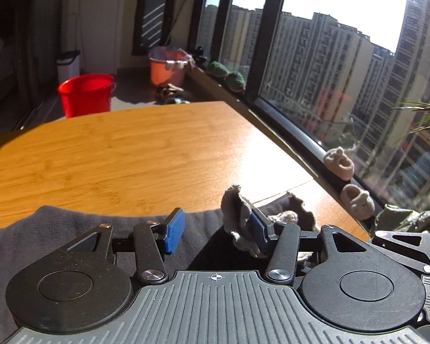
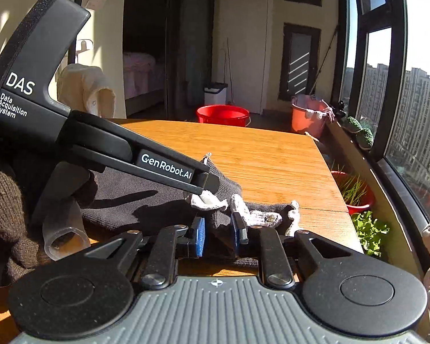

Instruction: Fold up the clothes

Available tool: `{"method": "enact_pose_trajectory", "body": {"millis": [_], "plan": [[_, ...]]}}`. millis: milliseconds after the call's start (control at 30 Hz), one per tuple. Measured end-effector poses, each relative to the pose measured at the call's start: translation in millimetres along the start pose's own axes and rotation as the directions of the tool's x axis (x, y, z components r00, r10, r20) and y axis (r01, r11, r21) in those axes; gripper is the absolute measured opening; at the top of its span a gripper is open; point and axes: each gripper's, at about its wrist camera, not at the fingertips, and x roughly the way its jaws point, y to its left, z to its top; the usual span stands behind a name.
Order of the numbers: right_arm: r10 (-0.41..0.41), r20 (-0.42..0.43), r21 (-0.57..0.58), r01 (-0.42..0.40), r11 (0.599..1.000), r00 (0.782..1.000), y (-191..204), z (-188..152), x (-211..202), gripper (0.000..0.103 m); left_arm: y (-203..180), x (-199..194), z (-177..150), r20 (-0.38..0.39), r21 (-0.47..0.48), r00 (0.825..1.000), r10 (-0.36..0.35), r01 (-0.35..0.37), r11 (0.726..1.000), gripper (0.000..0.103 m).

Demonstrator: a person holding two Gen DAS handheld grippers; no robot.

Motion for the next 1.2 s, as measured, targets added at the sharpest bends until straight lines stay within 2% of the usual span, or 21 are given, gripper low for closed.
{"method": "enact_pose_trajectory", "body": {"millis": [100,167,233,333,400,433,500,567,633,767,867,967,1033,1133,1200], "plan": [[-0.060,0.005,0.113,0.059,0.992,0.998,-30,-5,-11,0.025,1,9,-2,-0.016,0.009,1.000,0.017,-0.016,1.000,0.055],[-0.081,-0.015,0.209,0.082,0.974,0.997,-49,-10,-9,0.035,3,11,-3,-0.017,0.006,1.000,0.013,-0.012,1.000,0.057],[-0.070,-0.047,0.315,0.081,0.946,0.996,-68,-16,0,0.035,4,12,-3,-0.015,0.006,1.000,0.008,-0.008,1.000,0.057],[0.002,-0.084,0.412,0.033,0.910,0.997,-82,-24,14,0.035,8,10,-2,-0.017,-0.011,1.000,-0.007,0.007,1.000,0.058],[0.031,-0.084,0.428,0.008,0.904,0.996,-83,-23,19,0.025,12,8,-2,-0.017,-0.026,1.000,-0.018,0.018,1.000,0.058],[0.042,-0.083,0.433,-0.002,0.901,0.996,-82,-23,21,0.008,13,8,-3,-0.017,-0.032,1.000,-0.023,0.022,0.999,0.058],[0.025,-0.027,0.350,-0.014,0.937,0.999,-67,-14,14,0.007,16,6,-3,-0.015,-0.043,0.999,-0.029,0.028,0.999,0.058],[0.019,0.034,0.197,-0.025,0.980,0.999,-39,0,3,0.007,19,4,-4,-0.014,-0.057,0.999,-0.035,0.034,0.998,0.058],[0.038,0.051,0.037,-0.040,0.999,0.998,-5,10,0,0.007,25,1,-4,-0.014,-0.087,0.999,-0.042,0.040,0.995,0.056],[0.069,-0.003,-0.201,-0.068,0.977,0.998,51,8,13,0.007,45,-20,3,0.031,-0.159,0.999,-0.033,0.038,0.987,0.056],[0.032,-0.023,-0.305,-0.037,0.952,0.999,72,-3,24,0.007,42,-35,8,0.057,-0.139,0.997,-0.059,0.066,0.988,0.061],[-0.002,-0.013,-0.363,-0.003,0.932,1.000,82,-7,28,0.007,39,-50,13,0.083,-0.119,0.993,-0.085,0.094,0.988,0.064],[-0.001,-0.015,-0.363,-0.004,0.932,1.000,82,-7,27,0.007,30,-46,13,0.069,-0.092,0.993,-0.098,0.104,0.990,0.063],[0.032,-0.018,-0.318,-0.036,0.947,0.999,71,-4,16,0.009,15,-21,3,0.006,-0.033,0.999,-0.039,0.040,0.999,0.060],[0.062,-0.025,-0.252,-0.067,0.965,0.998,54,-1,4,0.015,14,-12,-4,-0.008,-0.018,1.000,-0.008,0.008,1.000,0.060]]}}
